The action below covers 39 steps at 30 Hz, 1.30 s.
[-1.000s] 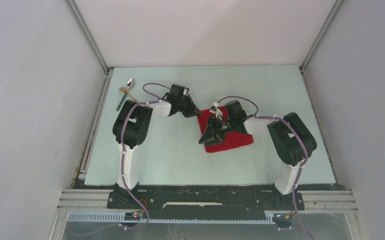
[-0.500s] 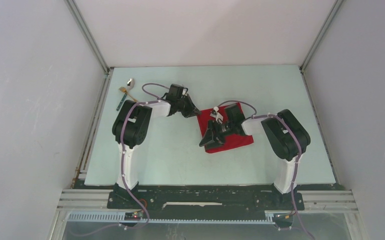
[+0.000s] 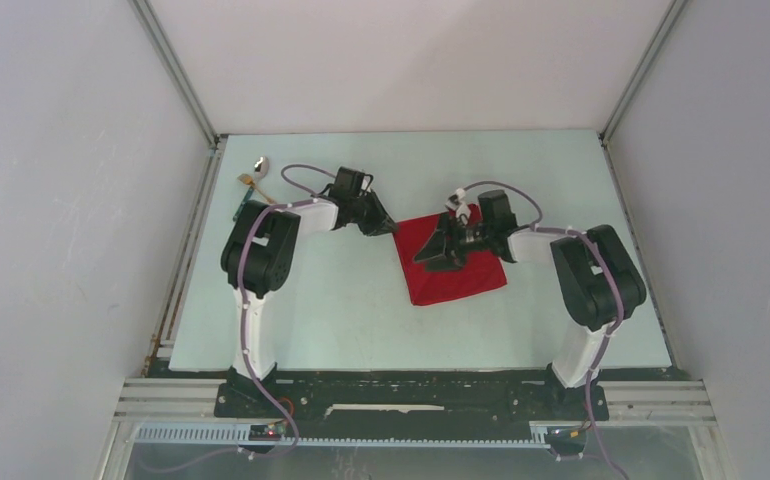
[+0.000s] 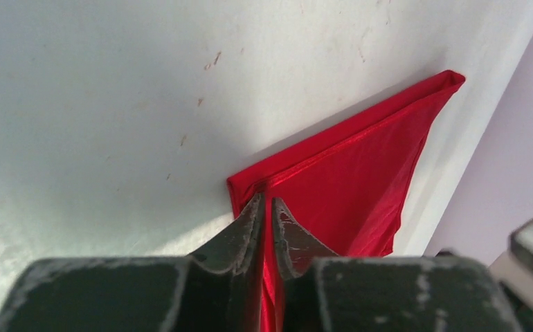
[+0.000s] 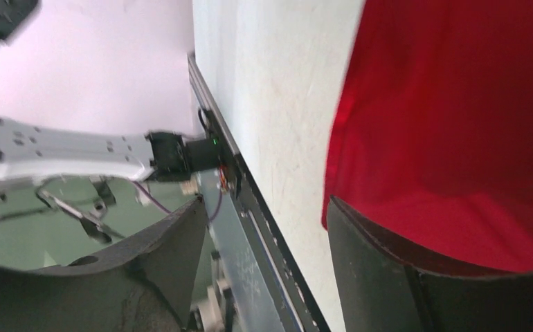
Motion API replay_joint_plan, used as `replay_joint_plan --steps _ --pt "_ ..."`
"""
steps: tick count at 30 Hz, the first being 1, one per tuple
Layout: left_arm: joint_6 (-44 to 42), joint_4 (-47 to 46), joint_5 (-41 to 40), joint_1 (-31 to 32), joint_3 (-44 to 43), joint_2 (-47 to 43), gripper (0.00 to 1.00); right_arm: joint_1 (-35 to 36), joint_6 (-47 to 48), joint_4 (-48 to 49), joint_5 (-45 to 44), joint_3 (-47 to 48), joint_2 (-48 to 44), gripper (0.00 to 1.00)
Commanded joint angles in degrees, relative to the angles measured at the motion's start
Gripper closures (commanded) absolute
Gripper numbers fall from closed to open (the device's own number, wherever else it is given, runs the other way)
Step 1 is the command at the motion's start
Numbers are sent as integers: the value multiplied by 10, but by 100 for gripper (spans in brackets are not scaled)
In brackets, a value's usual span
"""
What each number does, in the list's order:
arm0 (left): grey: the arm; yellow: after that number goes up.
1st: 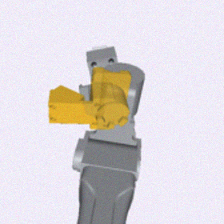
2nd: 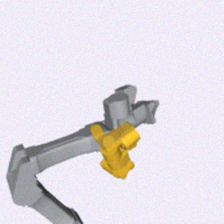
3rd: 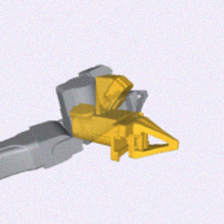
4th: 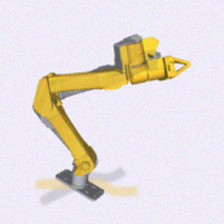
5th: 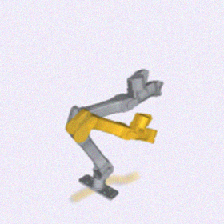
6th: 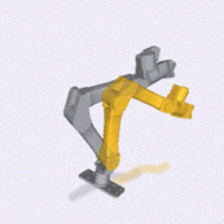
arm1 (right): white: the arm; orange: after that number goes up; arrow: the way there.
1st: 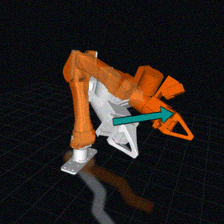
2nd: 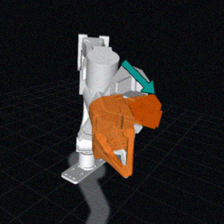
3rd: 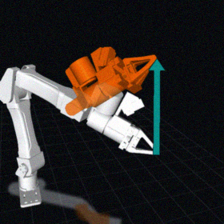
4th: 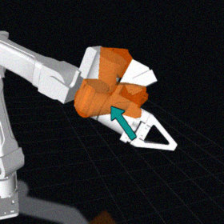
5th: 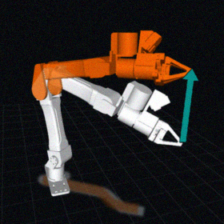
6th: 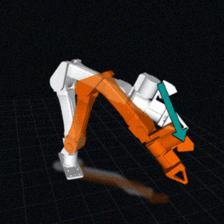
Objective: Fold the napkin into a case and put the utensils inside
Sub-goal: Smooth out the upper triangle-folded napkin at the center of the board.
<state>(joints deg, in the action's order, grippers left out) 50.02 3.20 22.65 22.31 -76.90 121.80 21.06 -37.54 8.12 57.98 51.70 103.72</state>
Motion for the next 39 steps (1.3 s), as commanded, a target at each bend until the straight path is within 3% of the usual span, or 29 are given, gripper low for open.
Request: replay_joint_plan --steps 1,5,9,11,14,17,23,30,39 --pt "-32 53 -11 -7 -23 -62 79 -59 -42 59 -3 5 1 27" --pt "-29 62 3 -4 -11 -100 60 -69 -63 97 2 5 24 26" --pt "-21 56 23 12 42 -155 55 -61 -56 83 -11 4 36 23" --pt "-22 45 24 33 84 -184 62 -61 -60 87 -16 2 39 23" --pt "-15 19 24 73 156 -225 85 -68 -88 114 -16 -8 44 23" --pt "-2 -9 30 112 208 -248 100 -73 -112 137 -6 -10 55 28" --pt "23 -70 46 157 260 -246 100 -52 -137 171 5 -10 77 41" --pt "45 -120 58 164 299 -213 100 -35 -138 186 0 -9 100 42" --pt "64 -150 57 166 325 -170 100 -68 -164 262 19 -6 170 40"
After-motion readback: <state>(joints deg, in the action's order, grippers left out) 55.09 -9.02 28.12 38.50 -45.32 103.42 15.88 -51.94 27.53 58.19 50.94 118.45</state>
